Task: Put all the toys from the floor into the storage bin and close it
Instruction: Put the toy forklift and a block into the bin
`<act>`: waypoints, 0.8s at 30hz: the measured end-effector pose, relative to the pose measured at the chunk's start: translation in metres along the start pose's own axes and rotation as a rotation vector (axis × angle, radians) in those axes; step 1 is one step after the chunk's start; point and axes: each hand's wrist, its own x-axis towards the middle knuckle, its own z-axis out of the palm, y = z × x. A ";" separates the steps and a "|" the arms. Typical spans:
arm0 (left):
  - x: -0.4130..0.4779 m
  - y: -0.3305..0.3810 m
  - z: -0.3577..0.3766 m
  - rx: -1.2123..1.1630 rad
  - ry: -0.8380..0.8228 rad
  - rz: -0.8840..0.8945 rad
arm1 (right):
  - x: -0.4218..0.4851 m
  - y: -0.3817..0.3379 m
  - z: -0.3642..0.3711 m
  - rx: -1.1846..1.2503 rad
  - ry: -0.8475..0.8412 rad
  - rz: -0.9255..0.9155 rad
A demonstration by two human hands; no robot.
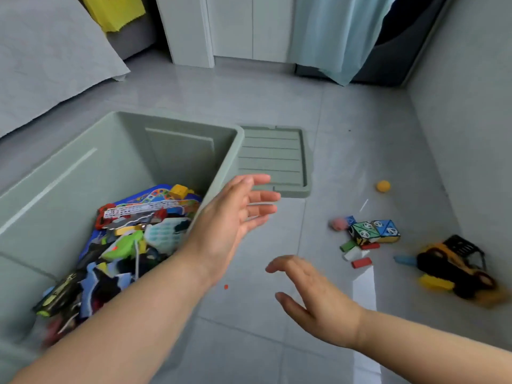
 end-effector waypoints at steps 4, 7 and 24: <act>0.023 -0.075 0.100 -0.007 -0.219 -0.374 | -0.067 0.086 -0.017 0.273 0.125 0.534; 0.034 -0.140 0.149 -0.047 -0.254 -0.646 | -0.112 0.154 -0.023 0.292 0.254 0.793; 0.059 -0.294 0.219 -0.521 0.111 -0.939 | -0.176 0.318 -0.042 -0.506 0.321 0.902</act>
